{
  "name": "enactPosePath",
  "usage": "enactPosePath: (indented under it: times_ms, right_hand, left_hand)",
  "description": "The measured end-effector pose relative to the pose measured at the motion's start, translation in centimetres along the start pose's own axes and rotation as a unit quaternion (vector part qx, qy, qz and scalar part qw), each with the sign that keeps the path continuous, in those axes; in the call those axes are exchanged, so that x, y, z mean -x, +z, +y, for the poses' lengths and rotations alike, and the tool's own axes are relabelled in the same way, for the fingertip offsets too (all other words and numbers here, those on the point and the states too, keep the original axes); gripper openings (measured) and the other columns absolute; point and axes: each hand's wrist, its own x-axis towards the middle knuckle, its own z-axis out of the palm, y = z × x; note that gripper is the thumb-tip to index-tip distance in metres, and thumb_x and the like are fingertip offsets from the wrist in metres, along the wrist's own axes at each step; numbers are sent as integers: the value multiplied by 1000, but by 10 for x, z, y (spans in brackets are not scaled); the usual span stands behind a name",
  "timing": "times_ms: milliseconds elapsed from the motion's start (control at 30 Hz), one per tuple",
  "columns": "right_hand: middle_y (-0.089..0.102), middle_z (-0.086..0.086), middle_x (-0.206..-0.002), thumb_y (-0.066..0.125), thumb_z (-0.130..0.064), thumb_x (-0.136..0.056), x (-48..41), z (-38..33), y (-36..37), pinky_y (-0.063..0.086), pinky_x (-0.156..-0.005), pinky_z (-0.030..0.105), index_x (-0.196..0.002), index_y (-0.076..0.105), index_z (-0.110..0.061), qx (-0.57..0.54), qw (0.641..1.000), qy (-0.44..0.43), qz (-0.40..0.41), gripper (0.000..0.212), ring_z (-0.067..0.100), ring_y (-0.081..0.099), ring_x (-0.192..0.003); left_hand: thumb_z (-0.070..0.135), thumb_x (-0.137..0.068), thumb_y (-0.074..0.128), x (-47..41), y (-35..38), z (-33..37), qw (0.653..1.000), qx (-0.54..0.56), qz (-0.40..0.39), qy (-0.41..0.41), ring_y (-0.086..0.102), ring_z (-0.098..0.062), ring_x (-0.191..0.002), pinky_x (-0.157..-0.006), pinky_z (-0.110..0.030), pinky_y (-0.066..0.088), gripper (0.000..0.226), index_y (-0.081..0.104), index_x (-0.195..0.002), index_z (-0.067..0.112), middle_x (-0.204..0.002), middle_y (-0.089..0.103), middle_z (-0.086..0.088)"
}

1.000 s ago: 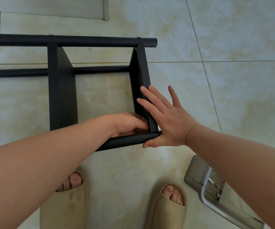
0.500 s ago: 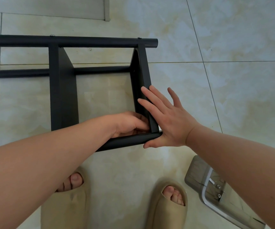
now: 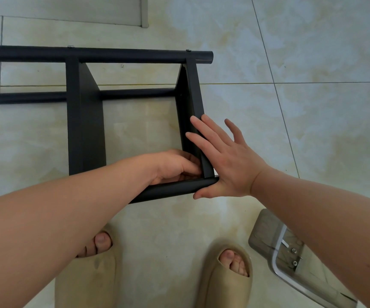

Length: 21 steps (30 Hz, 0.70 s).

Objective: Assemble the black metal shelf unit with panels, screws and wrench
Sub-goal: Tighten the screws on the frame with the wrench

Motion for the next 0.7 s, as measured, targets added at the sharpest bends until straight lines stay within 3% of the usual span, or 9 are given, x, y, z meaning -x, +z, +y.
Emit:
enactPosePath:
  times_ms: [100, 267, 567, 700]
  right_hand:
    - [14, 11, -168, 41, -95, -70, 0, 0, 0, 17, -119, 63, -156, 33, -9, -3, 1000, 0, -2, 122, 28, 10, -156]
    - [11, 9, -169, 42, -95, -70, 0, 1, -2, 14, -120, 63, -157, 30, -11, -11, 1000, 3, -15, 122, 26, 8, -157]
    - [-15, -1, -169, 36, -102, -60, -1, 7, -17, -1, -123, 58, -162, 0, -23, -26, 993, -1, -119, 134, 18, -17, -155]
    - [-12, -1, -170, 42, -99, -63, -1, 7, -13, 3, -124, 56, -161, 8, -25, -35, 994, 4, -105, 127, 17, -15, -155]
  left_hand:
    - [-10, -93, 50, -1, -1, -1, 1000, 20, -2, 7, 67, -28, -79, -72, -35, 55, 20, 63, -94, 5, -85, 67, -16]
    - [-11, -90, 47, -2, -1, 0, 999, 32, -16, -2, 66, -27, -77, -67, -32, 56, 21, 61, -95, 3, -87, 64, -17]
    - [-9, -91, 48, 1, 0, 1, 1000, 10, -18, -5, 65, -22, -73, -74, -31, 52, 21, 63, -87, 5, -82, 65, -13]
    - [-5, -92, 49, 1, 1, 1, 1000, -6, -8, -3, 65, -21, -71, -70, -31, 52, 20, 64, -84, 7, -77, 67, -11]
